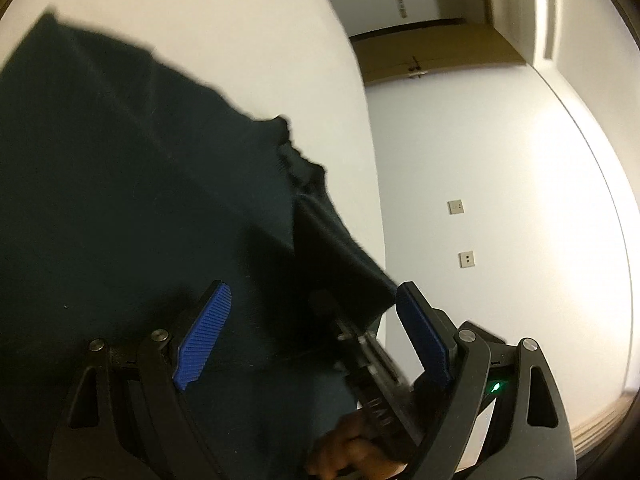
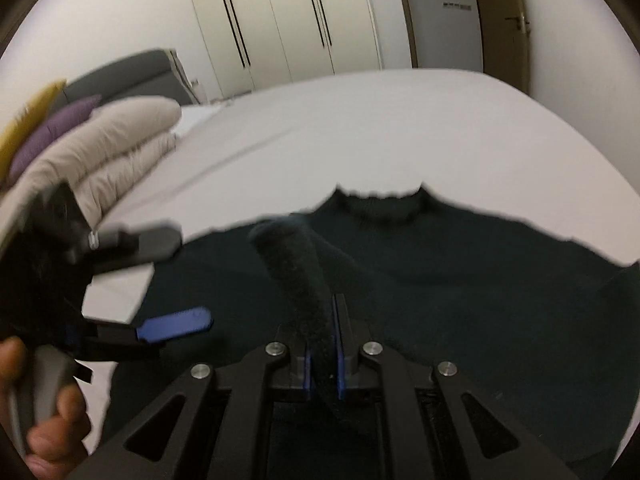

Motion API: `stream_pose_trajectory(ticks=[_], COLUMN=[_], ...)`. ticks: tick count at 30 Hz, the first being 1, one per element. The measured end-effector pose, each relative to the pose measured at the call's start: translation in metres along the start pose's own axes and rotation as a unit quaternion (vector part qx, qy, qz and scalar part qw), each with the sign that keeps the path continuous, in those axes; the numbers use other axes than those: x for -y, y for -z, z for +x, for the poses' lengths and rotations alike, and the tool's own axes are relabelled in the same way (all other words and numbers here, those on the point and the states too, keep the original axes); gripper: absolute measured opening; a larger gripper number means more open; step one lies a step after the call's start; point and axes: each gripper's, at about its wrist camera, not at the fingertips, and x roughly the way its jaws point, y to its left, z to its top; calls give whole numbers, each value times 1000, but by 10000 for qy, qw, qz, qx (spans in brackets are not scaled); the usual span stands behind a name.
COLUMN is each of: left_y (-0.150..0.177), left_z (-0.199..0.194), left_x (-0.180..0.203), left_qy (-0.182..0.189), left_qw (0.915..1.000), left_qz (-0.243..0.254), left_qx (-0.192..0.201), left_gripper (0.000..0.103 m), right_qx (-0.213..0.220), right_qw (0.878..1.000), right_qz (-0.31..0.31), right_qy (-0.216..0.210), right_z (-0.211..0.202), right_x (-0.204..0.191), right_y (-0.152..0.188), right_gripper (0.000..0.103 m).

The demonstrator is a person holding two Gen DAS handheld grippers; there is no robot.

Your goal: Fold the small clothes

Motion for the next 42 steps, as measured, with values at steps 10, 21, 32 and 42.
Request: stream_pose_trajectory(ticks=[10, 21, 32, 42], left_y=[-10, 5, 8, -1], left_z=[52, 75, 39, 26], left_x=[0, -1, 51, 40], left_qy=[-359, -899, -923, -908], left_qw=[9978, 9920, 9870, 9891], left_qz=[22, 412, 1315, 1143], left_qx=[-565, -783, -94, 214], left_gripper=[85, 22, 10, 9], right_qx=[-255, 62, 834, 1780], right_qw=[9964, 9305, 8166, 7217], right_qz=[343, 3249, 5443, 6268], right_qy=[-735, -1690, -1727, -2338], right_z=[-1, -92, -96, -89], right_x=[10, 128, 210, 235], right_y=[20, 95, 125, 127], right_gripper=[51, 58, 66, 79])
